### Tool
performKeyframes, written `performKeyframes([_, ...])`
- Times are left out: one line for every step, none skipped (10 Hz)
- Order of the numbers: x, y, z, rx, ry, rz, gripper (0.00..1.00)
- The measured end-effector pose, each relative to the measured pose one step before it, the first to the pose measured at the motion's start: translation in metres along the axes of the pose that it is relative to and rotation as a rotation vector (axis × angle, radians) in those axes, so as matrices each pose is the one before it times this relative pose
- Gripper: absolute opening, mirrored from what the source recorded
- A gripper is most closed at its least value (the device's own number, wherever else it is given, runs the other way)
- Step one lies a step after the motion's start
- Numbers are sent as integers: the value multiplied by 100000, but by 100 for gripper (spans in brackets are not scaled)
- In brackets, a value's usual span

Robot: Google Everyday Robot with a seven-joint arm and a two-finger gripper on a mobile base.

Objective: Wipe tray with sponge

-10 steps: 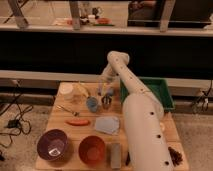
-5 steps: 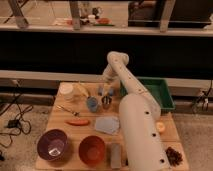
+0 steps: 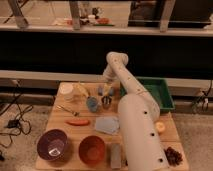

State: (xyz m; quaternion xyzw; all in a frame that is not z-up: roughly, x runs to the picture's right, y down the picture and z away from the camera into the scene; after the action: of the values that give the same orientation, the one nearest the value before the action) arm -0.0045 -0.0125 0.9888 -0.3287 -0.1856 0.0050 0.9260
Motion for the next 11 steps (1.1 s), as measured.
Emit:
performKeyframes([77, 6, -35, 41, 24, 141, 80])
performKeyframes([-13, -2, 7, -8, 18, -23, 80])
performKeyframes([24, 12, 36, -44, -25, 51, 80])
performKeyframes([141, 64, 116, -526, -248, 598, 80])
performKeyframes([263, 122, 176, -1168, -241, 1387, 80])
performKeyframes([721, 203, 788, -1820, 15, 2228, 80])
performKeyframes([855, 90, 1128, -1515, 155, 2130, 80])
performKeyframes([449, 66, 661, -868, 111, 1011, 80])
performKeyframes([169, -6, 349, -370, 9, 351, 80])
performKeyframes([-28, -16, -36, 51, -35, -91, 80])
performKeyframes([115, 17, -13, 16, 6, 117, 76])
